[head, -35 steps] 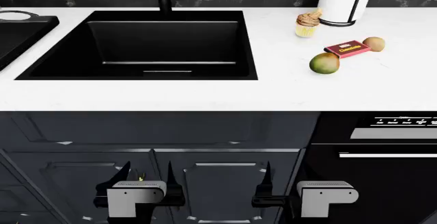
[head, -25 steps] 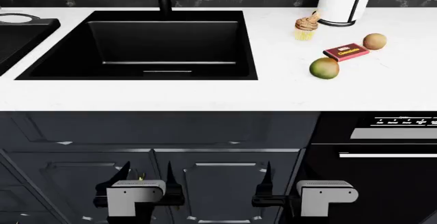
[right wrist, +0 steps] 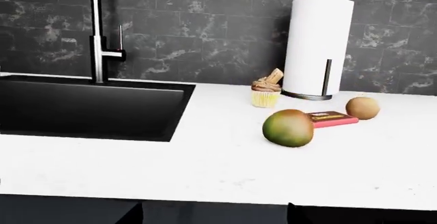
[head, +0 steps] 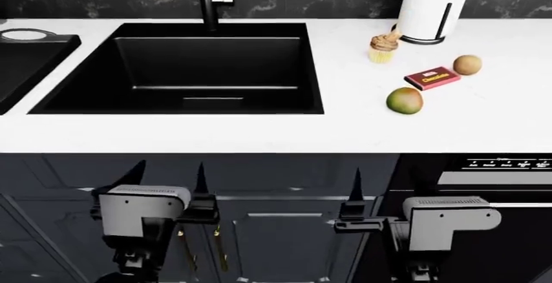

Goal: Pick up the fruits and vegetables and place them in the sink. Turn on the sink faucet to wash them. Then turn the sink off and put them in the tray.

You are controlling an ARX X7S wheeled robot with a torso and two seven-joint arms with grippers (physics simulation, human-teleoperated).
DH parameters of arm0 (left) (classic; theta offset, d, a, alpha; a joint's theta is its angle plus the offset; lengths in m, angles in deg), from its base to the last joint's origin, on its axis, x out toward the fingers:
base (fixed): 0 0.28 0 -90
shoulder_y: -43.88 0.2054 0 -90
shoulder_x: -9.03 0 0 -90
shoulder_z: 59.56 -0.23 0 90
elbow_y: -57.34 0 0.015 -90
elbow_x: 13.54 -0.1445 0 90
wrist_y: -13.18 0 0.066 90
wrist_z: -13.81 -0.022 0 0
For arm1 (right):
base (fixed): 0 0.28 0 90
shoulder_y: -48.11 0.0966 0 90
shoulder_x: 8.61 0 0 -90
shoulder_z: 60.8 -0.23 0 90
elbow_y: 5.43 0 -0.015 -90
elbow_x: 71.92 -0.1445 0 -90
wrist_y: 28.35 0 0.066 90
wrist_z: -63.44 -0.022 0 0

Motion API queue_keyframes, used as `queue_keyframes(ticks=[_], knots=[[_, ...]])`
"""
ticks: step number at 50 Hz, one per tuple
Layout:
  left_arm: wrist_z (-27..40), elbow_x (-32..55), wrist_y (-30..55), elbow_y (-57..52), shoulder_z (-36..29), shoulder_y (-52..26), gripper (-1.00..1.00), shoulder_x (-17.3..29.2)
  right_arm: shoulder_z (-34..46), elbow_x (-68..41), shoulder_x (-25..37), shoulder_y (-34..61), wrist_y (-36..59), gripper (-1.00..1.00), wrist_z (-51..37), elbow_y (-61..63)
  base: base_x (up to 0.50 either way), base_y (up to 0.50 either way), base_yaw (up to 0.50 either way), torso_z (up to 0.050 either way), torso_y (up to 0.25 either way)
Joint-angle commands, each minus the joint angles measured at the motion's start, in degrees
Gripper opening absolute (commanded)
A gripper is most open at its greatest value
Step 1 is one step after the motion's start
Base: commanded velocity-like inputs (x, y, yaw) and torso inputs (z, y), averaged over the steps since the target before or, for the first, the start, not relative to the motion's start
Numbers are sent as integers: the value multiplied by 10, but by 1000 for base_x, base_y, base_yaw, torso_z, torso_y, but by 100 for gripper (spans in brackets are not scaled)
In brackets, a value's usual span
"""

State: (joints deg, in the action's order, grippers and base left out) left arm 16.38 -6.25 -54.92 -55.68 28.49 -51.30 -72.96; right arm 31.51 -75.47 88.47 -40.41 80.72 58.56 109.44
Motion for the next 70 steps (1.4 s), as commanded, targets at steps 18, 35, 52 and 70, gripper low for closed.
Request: queue_keyframes(ticks=[18,35,52,70], knots=[[-7,110,366,-240,53,-189,100,71,-49,-43,50,68,201,100,0,204,0,-326,0,50,0],[-7,112,344,-231,46,-170,100,71,-47,-47,54,63,191,100,-4,197,0,-500,0,50,0],[-6,117,341,-229,42,-170,100,76,-44,-47,61,61,187,100,-11,191,0,-500,0,50,0],[4,146,401,-247,70,-213,100,77,-40,-44,78,89,234,100,-22,217,0,-444,0,48,0]])
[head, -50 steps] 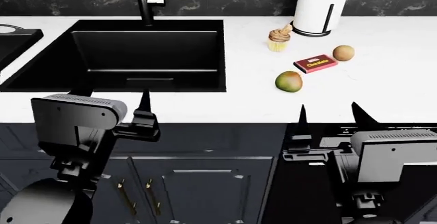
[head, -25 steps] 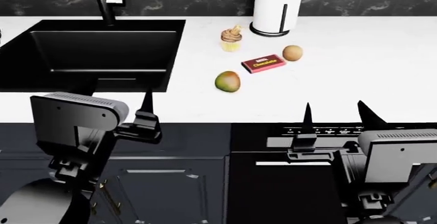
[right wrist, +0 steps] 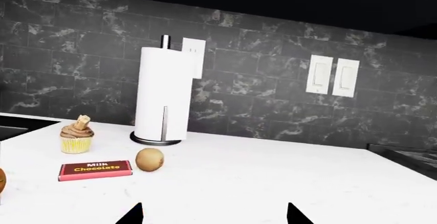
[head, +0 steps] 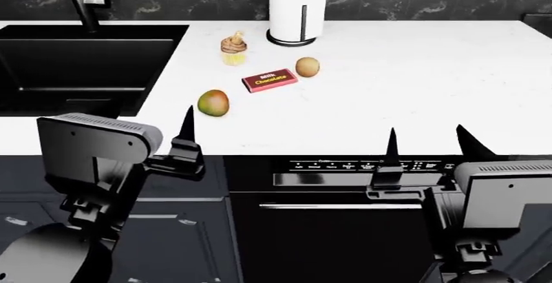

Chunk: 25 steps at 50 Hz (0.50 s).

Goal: Pick up the fruits and vegetables and place them in the sink. Turn on the sink faucet to wash them. Then turn the sink off and put them in the tray.

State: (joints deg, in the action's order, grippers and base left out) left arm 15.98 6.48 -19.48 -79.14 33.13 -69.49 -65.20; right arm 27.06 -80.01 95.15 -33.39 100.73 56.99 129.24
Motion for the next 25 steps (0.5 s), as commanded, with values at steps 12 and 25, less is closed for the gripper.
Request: queue_keyframes(ticks=[12,25], knots=[[9,91,264,-51,80,-246,100,32,-55,-100,31,302,460,100,29,144,93,0,0,0,0],[12,84,240,-27,60,-262,100,55,-62,-183,41,358,508,100,-15,135,500,0,0,0,0]])
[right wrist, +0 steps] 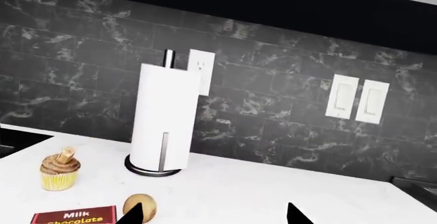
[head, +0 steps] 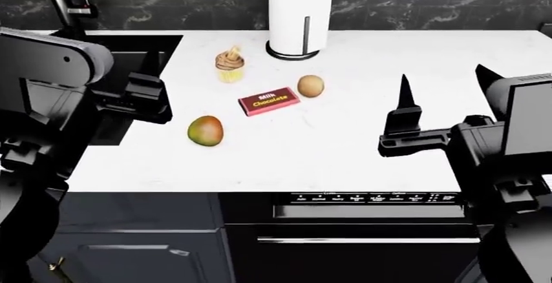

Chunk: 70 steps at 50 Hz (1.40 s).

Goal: Pick up the fruits and vegetables and place them in the sink. Turn on the sink faucet to wash them. Then turn the sink off and put them in the tray.

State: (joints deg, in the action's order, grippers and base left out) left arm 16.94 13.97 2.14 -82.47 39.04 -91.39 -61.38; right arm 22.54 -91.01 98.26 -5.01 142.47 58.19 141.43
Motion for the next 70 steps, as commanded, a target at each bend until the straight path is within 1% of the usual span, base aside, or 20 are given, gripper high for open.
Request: queue_keyframes(ticks=[1,4,21,31,35,36,39,42,46,54,59,70], knots=[[2,10,24,6,2,-44,100,16,-19,-84,12,75,90,100,-34,12,500,0,0,0,0],[3,12,22,5,6,-45,100,14,-22,-102,14,75,87,100,-48,8,500,0,0,0,0],[6,12,1,15,0,-29,100,20,-4,-110,23,55,44,100,-67,-22,500,0,0,0,1],[7,12,-8,22,1,-21,100,23,5,-119,20,52,40,100,-73,-29,500,0,0,0,0],[9,12,-12,20,1,-14,100,24,4,-124,20,50,40,100,-72,-32,500,0,0,0,3],[9,12,-13,21,0,-13,100,24,-7,-132,12,51,47,100,-67,-36,406,0,0,0,0],[11,10,-18,23,-2,-8,100,25,-15,-150,1,47,71,100,-55,-58,0,0,0,0,0],[14,5,-26,31,-9,-3,100,25,8,-142,-8,35,48,100,-60,-94,0,0,0,0,0],[15,3,-36,37,-12,5,100,25,16,-144,-29,36,48,100,-60,-146,0,0,0,0,0],[14,4,-46,44,-6,18,100,25,34,-146,-55,19,8,100,-45,-215,0,0,0,0,0],[13,5,-54,47,-3,27,100,23,46,-138,-62,4,-31,100,-38,-250,0,0,0,0,0],[16,1,-66,57,-15,34,100,24,56,-132,-69,-12,-71,100,-28,-297,0,0,0,0,1]])
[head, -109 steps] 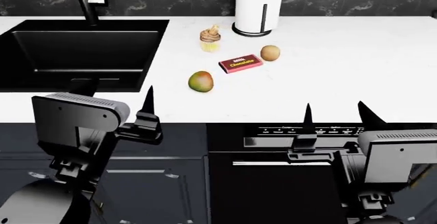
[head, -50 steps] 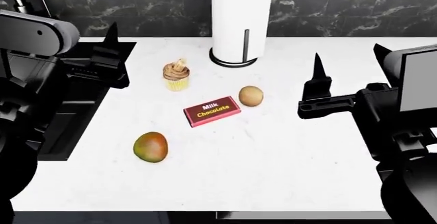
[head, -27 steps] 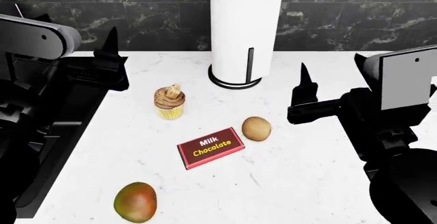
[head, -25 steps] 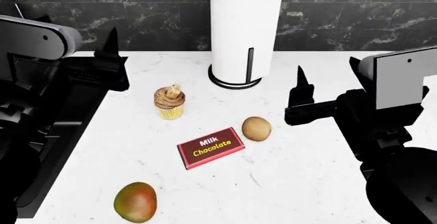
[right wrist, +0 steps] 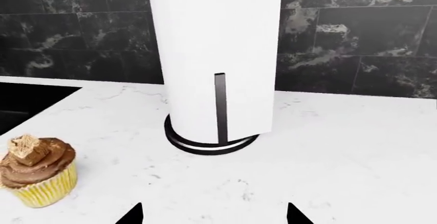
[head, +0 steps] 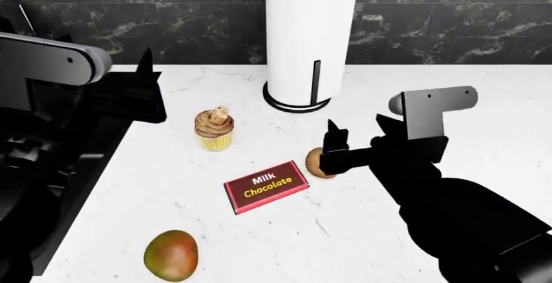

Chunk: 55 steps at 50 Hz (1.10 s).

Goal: Pick up the fruits and vegetables and place them in the sink. Turn on the sink faucet to wash them. Then turn the sink off and put them in the tray.

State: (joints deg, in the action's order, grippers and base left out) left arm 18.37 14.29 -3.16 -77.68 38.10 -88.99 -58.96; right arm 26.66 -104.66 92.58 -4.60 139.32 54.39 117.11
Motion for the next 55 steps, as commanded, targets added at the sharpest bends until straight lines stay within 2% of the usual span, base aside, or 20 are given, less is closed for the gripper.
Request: queue_keyframes(ticks=[1,30,48,49,55], knots=[[2,-2,-15,11,-6,11,100,0,17,5,-12,-17,-41,100,10,-56,0,0,0,0,0],[7,-2,-33,18,-8,26,100,5,89,39,-13,-35,-125,100,22,-156,0,0,0,0,0],[8,-1,-44,25,-8,32,100,9,107,38,-12,-38,-134,100,22,-174,0,0,0,0,0],[9,-1,-43,24,-8,32,100,9,108,37,-11,-39,-135,-100,23,-173,0,0,0,0,0],[10,1,-43,23,-7,33,100,9,102,29,-10,-39,-127,-100,20,-161,0,0,0,0,0]])
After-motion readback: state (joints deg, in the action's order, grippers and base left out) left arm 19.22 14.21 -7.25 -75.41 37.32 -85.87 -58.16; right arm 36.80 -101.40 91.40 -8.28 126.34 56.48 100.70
